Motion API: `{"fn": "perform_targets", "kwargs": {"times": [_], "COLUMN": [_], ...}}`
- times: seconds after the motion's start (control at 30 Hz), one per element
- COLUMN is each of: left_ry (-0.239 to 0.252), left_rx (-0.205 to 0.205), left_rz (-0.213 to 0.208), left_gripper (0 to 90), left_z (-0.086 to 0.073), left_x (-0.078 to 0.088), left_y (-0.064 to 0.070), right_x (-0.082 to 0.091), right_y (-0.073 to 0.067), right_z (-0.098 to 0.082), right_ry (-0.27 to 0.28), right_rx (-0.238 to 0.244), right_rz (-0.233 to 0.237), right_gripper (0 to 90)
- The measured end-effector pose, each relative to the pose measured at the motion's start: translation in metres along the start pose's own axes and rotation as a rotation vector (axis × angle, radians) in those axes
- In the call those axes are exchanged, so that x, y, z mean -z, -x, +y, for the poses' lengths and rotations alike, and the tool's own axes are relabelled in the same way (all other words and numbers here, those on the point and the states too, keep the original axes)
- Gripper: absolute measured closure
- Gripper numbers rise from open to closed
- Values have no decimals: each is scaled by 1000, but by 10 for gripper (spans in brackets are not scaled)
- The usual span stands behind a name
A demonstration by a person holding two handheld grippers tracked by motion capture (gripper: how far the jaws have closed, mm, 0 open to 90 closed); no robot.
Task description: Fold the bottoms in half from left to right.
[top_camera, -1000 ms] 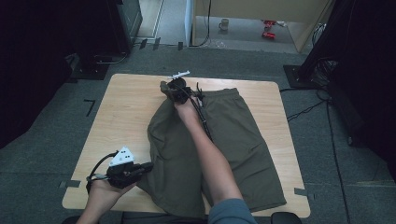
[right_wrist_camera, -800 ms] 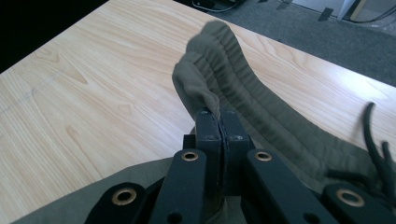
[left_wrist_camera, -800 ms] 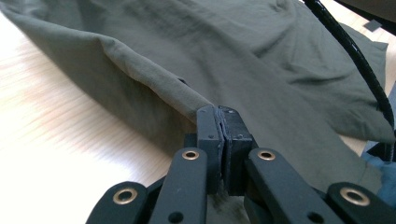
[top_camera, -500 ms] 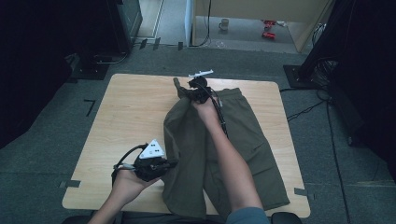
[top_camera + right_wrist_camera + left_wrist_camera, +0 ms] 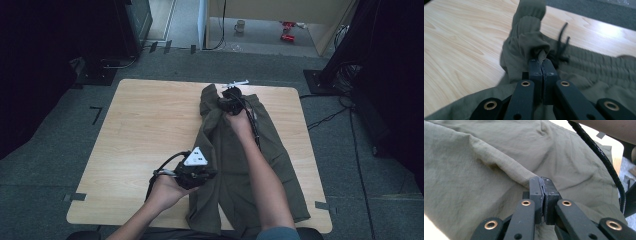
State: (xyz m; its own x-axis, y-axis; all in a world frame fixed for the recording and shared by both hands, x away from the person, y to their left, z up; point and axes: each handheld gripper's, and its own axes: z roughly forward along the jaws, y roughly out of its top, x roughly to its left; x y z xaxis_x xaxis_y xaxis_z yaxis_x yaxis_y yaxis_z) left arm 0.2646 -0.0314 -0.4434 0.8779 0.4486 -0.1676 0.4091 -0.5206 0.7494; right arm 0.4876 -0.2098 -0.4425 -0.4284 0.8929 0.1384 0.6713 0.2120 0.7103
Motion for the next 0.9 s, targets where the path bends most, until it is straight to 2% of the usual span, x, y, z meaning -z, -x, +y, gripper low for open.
{"fn": "perform_targets", "kwargs": {"times": [0.07, 0.17, 0.27, 0.4, 0.47, 0.6, 0.7, 0.73, 0.9], "left_ry": [-3, -16, -34, -70, -88, -146, -146, -148, -152], "left_rx": [5, 11, 11, 13, 17, 7, 0, -1, 31], "left_rz": [-14, -33, -48, -46, -49, -27, -33, -37, -50], "left_gripper": [890, 890, 889, 889, 889, 890, 890, 890, 892], "left_z": [2, 4, 3, -2, -7, -15, -16, -16, -17], "left_x": [-12, -31, -46, -60, -65, -74, -74, -74, -73], "left_y": [2, 6, 9, 5, 1, -6, -8, -9, -14], "right_x": [-1, -6, -10, -14, -15, -20, -24, -24, -23], "right_y": [5, 13, 23, 30, 31, 36, 38, 38, 37], "right_z": [-5, -15, -25, -34, -39, -49, -54, -57, -61], "right_ry": [-14, -36, -58, -76, -81, -106, -113, -96, -63], "right_rx": [-7, 8, -21, -48, -49, -52, -61, -60, -23], "right_rz": [-9, -35, -41, -40, -43, -45, -40, -39, -46], "right_gripper": [885, 885, 884, 884, 884, 884, 884, 884, 884]}}
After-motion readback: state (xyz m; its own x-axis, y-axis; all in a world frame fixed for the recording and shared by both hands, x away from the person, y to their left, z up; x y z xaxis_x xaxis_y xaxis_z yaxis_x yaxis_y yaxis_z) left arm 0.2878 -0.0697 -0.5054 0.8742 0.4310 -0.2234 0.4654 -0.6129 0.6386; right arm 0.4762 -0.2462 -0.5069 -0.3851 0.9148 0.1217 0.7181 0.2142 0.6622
